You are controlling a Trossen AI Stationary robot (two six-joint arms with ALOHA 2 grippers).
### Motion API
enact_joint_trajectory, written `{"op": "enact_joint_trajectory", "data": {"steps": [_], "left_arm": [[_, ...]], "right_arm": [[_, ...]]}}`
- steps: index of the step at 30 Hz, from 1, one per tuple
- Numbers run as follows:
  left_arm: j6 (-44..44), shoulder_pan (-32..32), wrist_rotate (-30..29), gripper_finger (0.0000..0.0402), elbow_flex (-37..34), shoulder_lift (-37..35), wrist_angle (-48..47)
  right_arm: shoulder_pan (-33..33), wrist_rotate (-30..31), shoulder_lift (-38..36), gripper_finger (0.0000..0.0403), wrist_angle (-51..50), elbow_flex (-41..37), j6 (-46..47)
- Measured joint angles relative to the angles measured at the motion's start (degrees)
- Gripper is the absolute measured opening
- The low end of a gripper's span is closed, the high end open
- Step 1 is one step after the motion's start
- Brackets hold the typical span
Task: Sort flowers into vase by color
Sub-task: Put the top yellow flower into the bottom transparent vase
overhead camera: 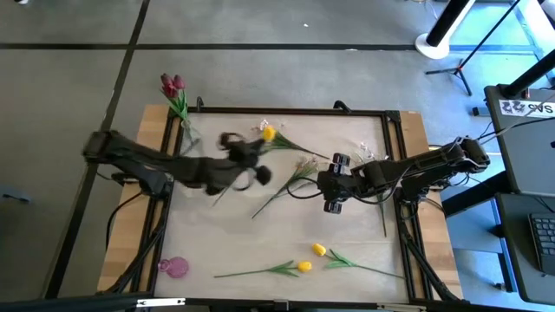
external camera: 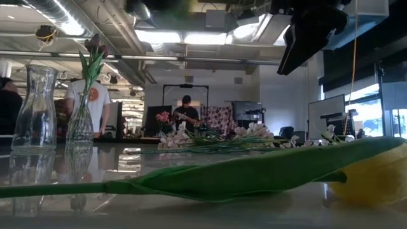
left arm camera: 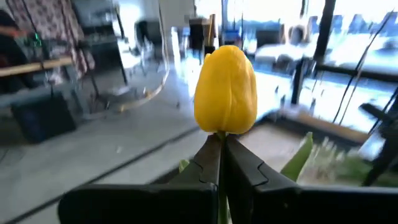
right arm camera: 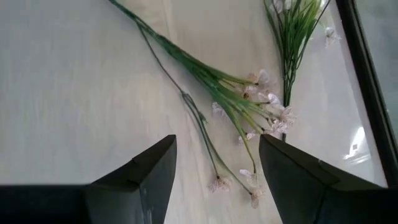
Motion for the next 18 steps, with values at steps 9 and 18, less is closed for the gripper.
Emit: {"op": "enact_joint_trajectory", "data": {"steps": [9, 18], "left_arm": [[23.52, -11.16, -1.74, 0.0001, -15.15, -23.14, 26.24], [48.76, -13.18, 15.65, 0.0002, -33.99, -37.7, 59.96]], "right_arm": [[0.01, 0.48, 0.0, 0.0227, 4.4, 0.0, -1.69], [0.02, 0.2, 0.0, 0.0227, 4.67, 0.0, -1.46]]}}
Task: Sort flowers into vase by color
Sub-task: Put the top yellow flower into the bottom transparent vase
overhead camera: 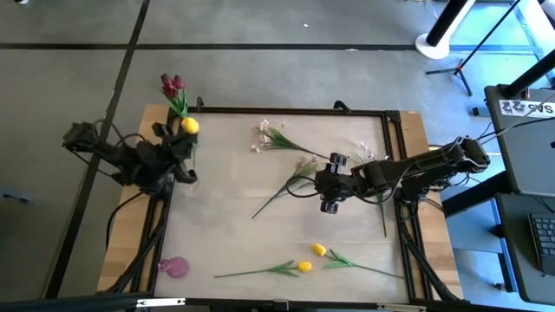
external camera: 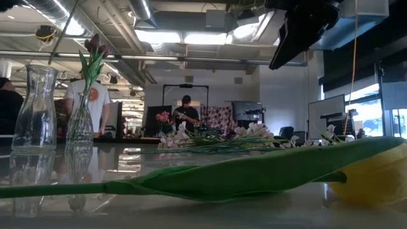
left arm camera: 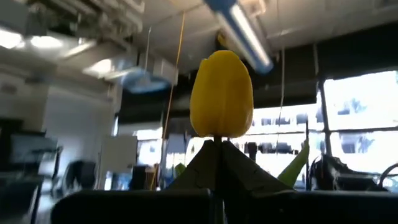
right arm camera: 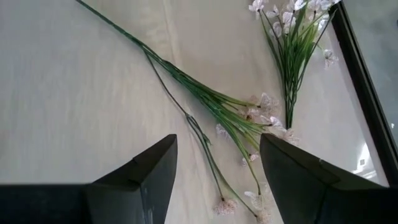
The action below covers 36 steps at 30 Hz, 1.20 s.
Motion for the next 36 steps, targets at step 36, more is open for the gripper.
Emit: {"op": "enact_joint_trajectory", "data": {"steps": [36], "left_arm": [[-1.67, -14.73, -41.1, 0.0159, -1.25, -5.11, -8.39]], "right_arm": [[-0.02, -0.3, 0.0, 0.0227, 0.04, 0.0, 1.65]]}}
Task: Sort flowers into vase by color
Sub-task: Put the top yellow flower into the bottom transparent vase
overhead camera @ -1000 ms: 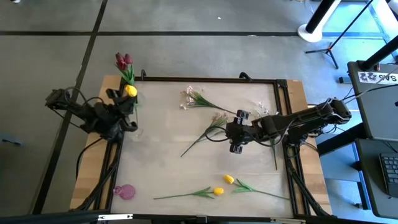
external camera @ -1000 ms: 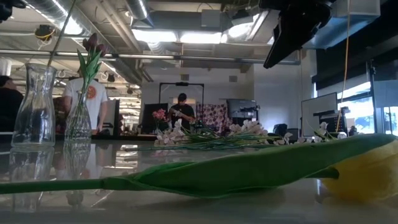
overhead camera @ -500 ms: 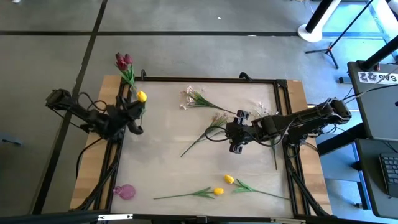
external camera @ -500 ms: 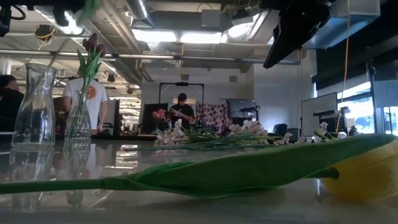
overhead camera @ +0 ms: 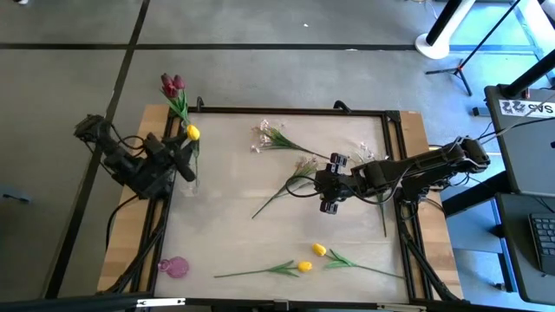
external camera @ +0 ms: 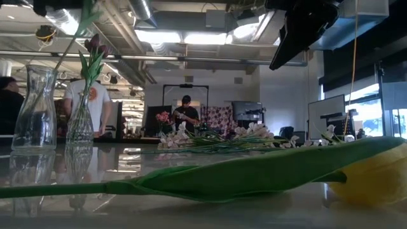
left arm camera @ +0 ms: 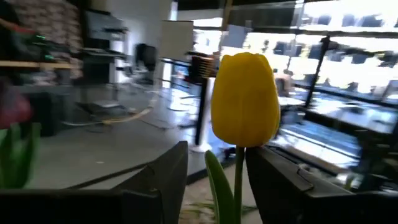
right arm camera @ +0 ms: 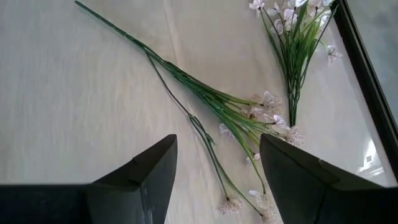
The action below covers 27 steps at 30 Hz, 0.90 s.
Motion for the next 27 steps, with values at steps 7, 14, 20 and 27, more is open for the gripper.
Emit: {"op": "enact_joint_trajectory", "data": {"steps": [7, 14, 20, 27], "left_arm": [[-2.08, -9.54, -0.8, 0.0162, 1.88, 0.04, -0.09], [-7.51, -15.06, -0.85, 0.0162, 1.85, 0.04, -0.06], [-9.52, -19.82, -0.84, 0.0162, 1.79, 0.74, -10.63], [-22.64, -25.2, -0.79, 0.0162, 1.79, 0.72, -27.62]], "right_arm": [[0.0, -0.02, 0.0, 0.0227, -0.02, -0.02, -0.02], [0.0, -0.02, 0.0, 0.0227, -0.1, -0.02, -0.01], [0.0, -0.02, 0.0, 0.0227, -0.19, -0.02, -0.02], [0.0, -0.04, 0.0, 0.0227, -0.23, -0.02, -0.02]]}}
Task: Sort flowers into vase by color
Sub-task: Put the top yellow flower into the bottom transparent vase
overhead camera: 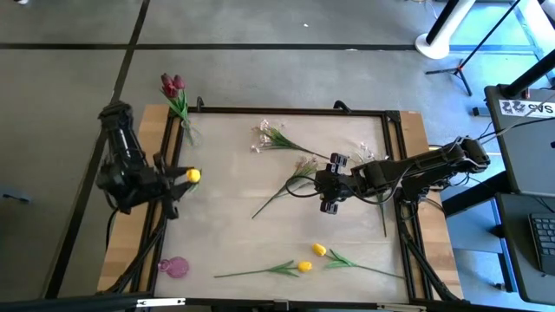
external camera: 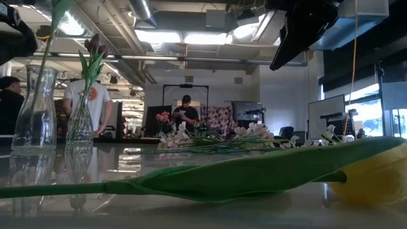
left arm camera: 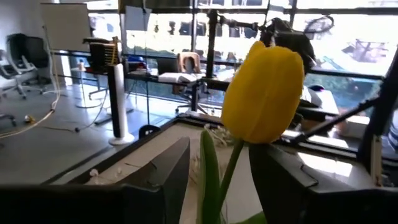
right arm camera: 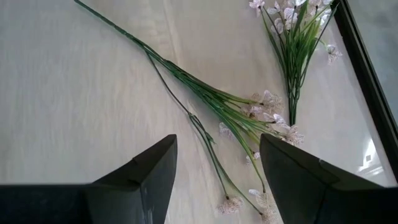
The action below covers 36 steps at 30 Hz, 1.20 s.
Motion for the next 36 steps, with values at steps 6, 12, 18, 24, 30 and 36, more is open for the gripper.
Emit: {"op": "enact_joint_trajectory", "data": {"steps": [6, 12, 18, 24, 30, 36], "left_arm": [[-12.2, -1.74, 0.83, 0.0162, 0.0, 0.02, -16.94], [-24.35, 2.56, 3.3, 0.0162, -0.02, 0.02, -30.22], [-31.6, 15.3, 18.88, 0.0162, -0.04, 0.02, -35.02], [-31.59, 28.92, 33.91, 0.0162, 0.38, -0.21, -38.76], [-33.39, 37.69, 42.11, 0.0162, 5.18, -0.42, -49.55], [-34.58, 40.26, 44.71, 0.0162, 11.05, -0.42, -58.36]], "right_arm": [[0.0, 0.0, 0.0, 0.0227, 0.02, 0.0, 0.0], [0.0, 0.01, 0.0, 0.0227, 0.19, 0.0, -0.02], [-0.03, 0.02, 0.0, 0.0227, 0.35, 0.0, -0.2], [-0.06, 0.02, 0.0, 0.0227, 0.36, 0.0, -0.2], [-0.04, -0.94, 0.0, 0.0227, -0.22, 0.0, -0.22], [-0.04, -1.03, 0.0, 0.0227, -0.22, 0.0, -0.13]]}}
